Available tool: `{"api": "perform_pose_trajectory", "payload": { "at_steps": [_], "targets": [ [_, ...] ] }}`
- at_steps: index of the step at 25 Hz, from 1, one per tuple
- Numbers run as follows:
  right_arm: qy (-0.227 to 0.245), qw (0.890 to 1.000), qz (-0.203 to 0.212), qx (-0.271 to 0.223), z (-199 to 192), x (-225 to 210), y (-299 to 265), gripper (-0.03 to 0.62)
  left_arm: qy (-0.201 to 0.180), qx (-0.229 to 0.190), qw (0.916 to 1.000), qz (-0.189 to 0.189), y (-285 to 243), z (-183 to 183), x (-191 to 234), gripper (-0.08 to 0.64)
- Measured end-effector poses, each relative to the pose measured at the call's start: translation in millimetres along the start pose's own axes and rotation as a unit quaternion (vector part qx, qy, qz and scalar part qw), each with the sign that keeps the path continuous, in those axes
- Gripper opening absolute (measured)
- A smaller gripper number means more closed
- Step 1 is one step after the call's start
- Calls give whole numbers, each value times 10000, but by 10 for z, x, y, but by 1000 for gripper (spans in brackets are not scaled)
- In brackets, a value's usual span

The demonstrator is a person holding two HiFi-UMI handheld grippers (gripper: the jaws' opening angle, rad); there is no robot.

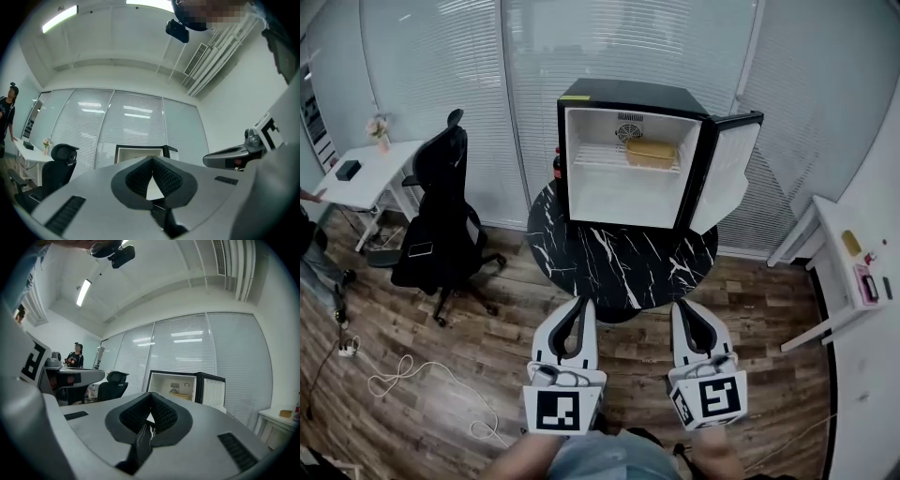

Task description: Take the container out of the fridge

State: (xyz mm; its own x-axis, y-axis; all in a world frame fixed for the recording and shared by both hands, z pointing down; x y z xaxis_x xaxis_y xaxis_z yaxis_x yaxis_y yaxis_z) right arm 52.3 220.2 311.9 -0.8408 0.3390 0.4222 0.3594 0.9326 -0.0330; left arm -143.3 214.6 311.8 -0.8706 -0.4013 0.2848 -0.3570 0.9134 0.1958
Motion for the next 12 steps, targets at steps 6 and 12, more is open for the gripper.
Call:
{"api": "perform_pose_trajectory", "payload": {
  "at_steps": [6,12],
  "targets": [
    [-78,9997,-117,195,-194,-156,-226,12,4,245,9996,-171,-354,-197,49,14],
    [-195,9992,-193,280,-487,-433,-487,12,-82,435,9986,-275,-806,-443,7,14]
  ]
}}
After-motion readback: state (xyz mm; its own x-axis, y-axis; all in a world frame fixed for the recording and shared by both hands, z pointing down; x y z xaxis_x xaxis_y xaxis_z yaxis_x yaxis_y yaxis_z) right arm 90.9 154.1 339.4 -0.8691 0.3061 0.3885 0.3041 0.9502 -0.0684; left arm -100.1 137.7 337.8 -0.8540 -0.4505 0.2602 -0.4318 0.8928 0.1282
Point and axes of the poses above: the fingertips, and each gripper's own axes: y backward along the fingers, x to its left, z out of its top, the point moved 8 cm from there along y, backward along the fingers, and after that the axes turned 15 degrees about y, right-handed, at the moved point
